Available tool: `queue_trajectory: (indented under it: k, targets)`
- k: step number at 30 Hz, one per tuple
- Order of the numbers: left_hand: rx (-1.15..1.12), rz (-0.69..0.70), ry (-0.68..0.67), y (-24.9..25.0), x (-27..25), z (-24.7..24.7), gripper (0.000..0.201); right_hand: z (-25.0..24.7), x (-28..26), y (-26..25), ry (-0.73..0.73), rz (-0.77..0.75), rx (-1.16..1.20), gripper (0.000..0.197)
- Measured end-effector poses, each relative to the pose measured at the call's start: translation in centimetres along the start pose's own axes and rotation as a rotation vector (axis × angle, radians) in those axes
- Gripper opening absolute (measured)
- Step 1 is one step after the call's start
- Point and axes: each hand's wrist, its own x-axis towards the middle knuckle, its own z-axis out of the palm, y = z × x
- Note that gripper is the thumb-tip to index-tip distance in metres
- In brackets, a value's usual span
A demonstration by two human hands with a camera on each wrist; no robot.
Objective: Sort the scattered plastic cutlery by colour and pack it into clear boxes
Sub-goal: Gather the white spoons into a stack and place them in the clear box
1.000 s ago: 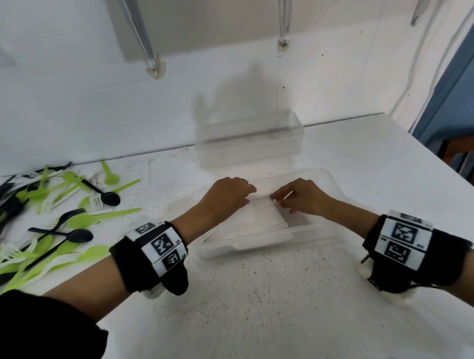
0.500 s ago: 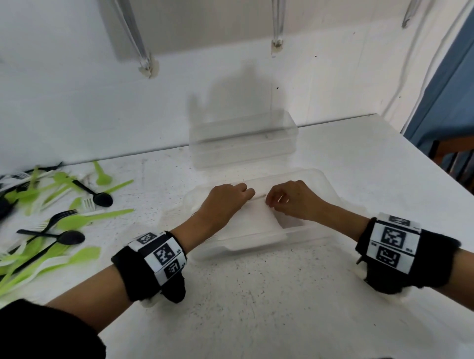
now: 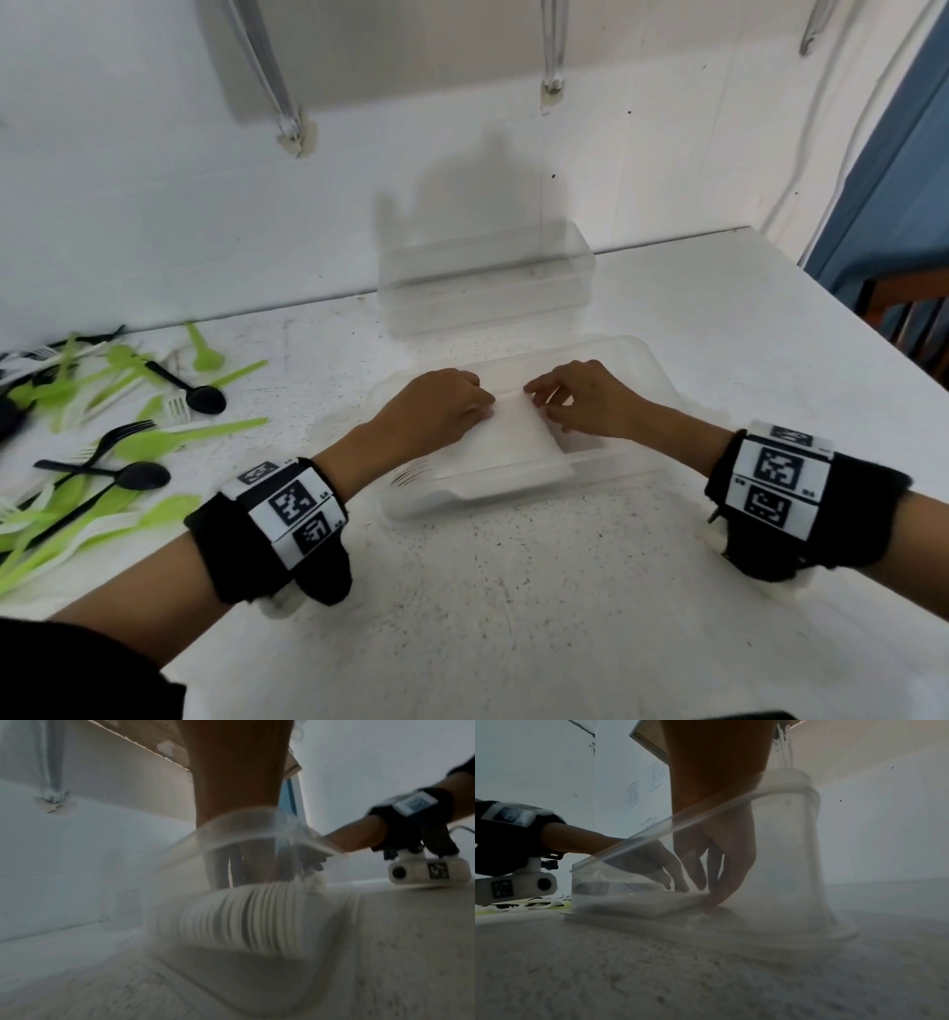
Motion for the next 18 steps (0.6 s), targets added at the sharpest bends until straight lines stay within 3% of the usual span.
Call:
queue_trajectory:
  k: [4, 9, 18]
  targets:
    - [-0.138, 0.038, -0.052, -1.8, -1.1, 0.2, 0.037, -0.7, 0.0, 0.3, -0.034, 0.070, 0.107, 0.039]
    - [-0.271, 0.163, 0.061, -3.6, -2.2, 1.9, 0.049, -0.3, 0.1, 0.0, -0.044, 0.100, 0.071, 0.040]
    - [-0.300, 0.185, 0.129, -3.3, -2.0, 2.2, 0.047, -0.7, -0.4, 0.0, -0.077, 0.102, 0.089, 0.039]
